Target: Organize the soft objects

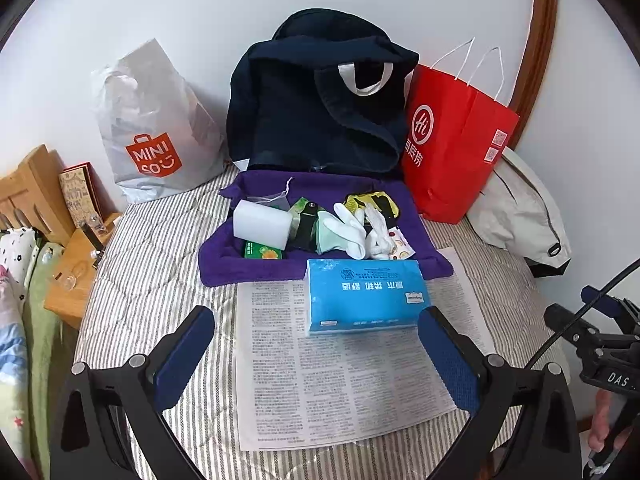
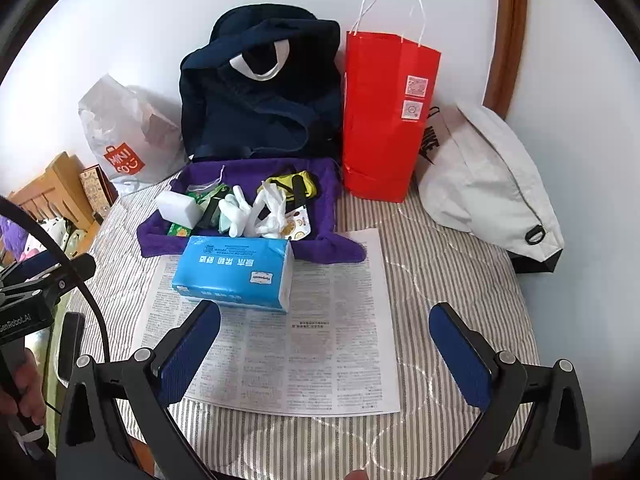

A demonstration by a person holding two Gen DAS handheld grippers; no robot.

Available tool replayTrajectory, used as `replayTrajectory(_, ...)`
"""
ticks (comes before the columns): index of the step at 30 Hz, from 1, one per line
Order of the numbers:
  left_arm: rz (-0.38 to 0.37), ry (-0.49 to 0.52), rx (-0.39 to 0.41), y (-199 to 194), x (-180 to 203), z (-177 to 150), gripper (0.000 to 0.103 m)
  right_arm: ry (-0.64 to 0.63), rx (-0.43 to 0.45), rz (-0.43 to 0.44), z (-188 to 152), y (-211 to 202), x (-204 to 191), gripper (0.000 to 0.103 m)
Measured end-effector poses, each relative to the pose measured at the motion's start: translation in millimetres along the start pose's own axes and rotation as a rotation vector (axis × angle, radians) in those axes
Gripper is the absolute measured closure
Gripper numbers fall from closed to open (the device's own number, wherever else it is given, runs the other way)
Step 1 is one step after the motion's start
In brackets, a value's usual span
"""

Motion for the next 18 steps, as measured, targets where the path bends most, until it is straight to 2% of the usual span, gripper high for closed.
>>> replayTrajectory(6, 0.006, 0.002, -0.012, -1.1, -0.4, -5.3, 0.0, -0.02, 0.019, -0.046, 3.8, -5.4, 1.4, 0.0)
replayTrajectory(18, 0.024, 0.023, -0.011, -6.9, -2.7, -7.0, 0.0, -0.017, 0.023, -0.041, 3.9, -8.0, -4.2, 0.0)
Point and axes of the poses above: each gripper's, at about its wrist camera, not at the fingertips, and y roughly the way its jaws point, x to its right, z to its top, the point moved 4 cm from there along y, roughly the way its jaws point, and after that the axes turned 14 degrees about x, right-handed, at the moved point
